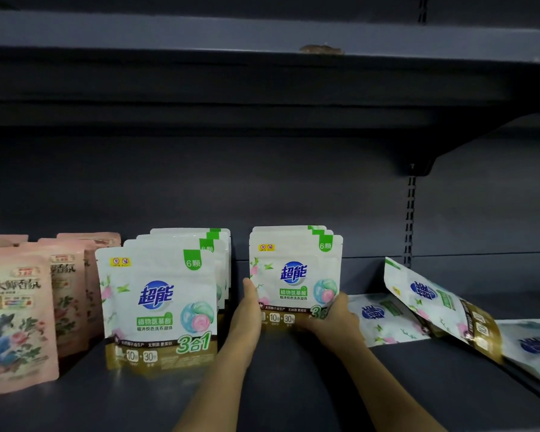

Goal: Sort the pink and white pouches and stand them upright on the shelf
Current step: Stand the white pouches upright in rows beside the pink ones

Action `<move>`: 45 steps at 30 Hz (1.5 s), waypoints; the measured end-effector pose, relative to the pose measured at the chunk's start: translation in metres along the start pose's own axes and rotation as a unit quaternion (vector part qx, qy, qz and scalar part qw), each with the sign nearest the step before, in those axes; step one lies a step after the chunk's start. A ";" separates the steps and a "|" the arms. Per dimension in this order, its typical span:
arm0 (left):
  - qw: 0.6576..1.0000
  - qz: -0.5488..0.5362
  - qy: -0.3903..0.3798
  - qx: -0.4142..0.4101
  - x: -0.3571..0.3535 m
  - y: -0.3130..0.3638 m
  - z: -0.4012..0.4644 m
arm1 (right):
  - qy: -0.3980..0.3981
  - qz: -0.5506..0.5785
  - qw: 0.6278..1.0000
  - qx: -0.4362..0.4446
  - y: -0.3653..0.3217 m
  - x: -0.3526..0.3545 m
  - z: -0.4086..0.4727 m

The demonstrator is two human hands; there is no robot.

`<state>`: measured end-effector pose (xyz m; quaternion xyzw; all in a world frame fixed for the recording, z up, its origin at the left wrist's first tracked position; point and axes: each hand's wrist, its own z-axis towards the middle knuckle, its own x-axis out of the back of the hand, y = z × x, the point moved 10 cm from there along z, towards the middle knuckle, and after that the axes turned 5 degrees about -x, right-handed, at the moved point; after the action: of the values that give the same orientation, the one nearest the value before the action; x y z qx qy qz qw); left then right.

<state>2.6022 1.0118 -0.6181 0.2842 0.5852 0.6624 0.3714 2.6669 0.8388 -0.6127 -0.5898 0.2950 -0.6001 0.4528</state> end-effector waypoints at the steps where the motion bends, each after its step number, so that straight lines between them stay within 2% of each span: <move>1: 1.000 0.016 0.007 -0.004 0.002 0.000 -0.002 | 0.002 -0.001 1.000 0.002 0.000 0.000 -0.001; 4: 0.996 0.081 0.030 -0.015 0.007 0.001 -0.007 | 0.015 -0.013 1.000 0.012 -0.003 0.002 -0.002; 12: 0.990 0.137 0.037 -0.018 0.010 0.008 -0.020 | 0.040 -0.071 0.996 0.017 0.000 0.002 0.000; 18: 0.963 0.228 0.073 -0.120 0.013 0.029 -0.038 | 0.055 -0.073 0.996 0.026 -0.004 0.008 -0.001; 21: 0.939 0.269 0.091 -0.194 0.011 0.042 -0.048 | 0.086 -0.051 0.994 0.048 -0.013 0.017 -0.011; 25: 0.900 0.307 0.138 -0.278 0.010 0.064 -0.068 | 0.180 -0.025 0.977 0.116 -0.029 0.047 -0.039; 27: 0.868 0.313 0.175 -0.345 0.010 0.083 -0.084 | 0.251 -0.084 0.945 0.194 -0.048 0.065 -0.060; 29: 0.814 0.329 0.199 -0.435 0.006 0.101 -0.102 | 0.340 -0.175 0.895 0.229 -0.055 0.084 -0.073; 31: 0.763 0.347 0.202 -0.506 -0.001 0.109 -0.115 | 0.400 -0.246 0.862 0.188 -0.047 0.107 -0.074; 32: 0.751 0.350 0.193 -0.526 -0.005 0.110 -0.118 | 0.399 -0.265 0.867 0.140 -0.036 0.119 -0.068; 35: 0.739 0.349 0.161 -0.553 -0.015 0.110 -0.121 | 0.330 -0.292 0.897 -0.021 0.013 0.148 -0.048; 37: 0.725 0.363 0.135 -0.569 -0.024 0.109 -0.124 | 0.298 -0.308 0.901 -0.070 0.035 0.160 -0.040; 41: 0.690 0.395 0.073 -0.603 -0.045 0.102 -0.130 | 0.231 -0.358 0.902 -0.067 0.048 0.165 -0.031; 43: 0.678 0.410 0.042 -0.609 -0.057 0.100 -0.132 | 0.261 -0.378 0.887 -0.047 0.037 0.174 -0.037; 44: 0.682 0.417 0.024 -0.601 -0.063 0.100 -0.132 | 0.280 -0.375 0.882 -0.041 0.031 0.180 -0.043; 45: 0.700 0.418 0.005 -0.579 -0.070 0.099 -0.130 | 0.298 -0.364 0.882 -0.038 0.025 0.184 -0.049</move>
<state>2.5204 0.8775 -0.5361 0.2249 -0.0905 0.9593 0.1446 2.6433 0.6553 -0.5605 -0.4656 0.2034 -0.8584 0.0708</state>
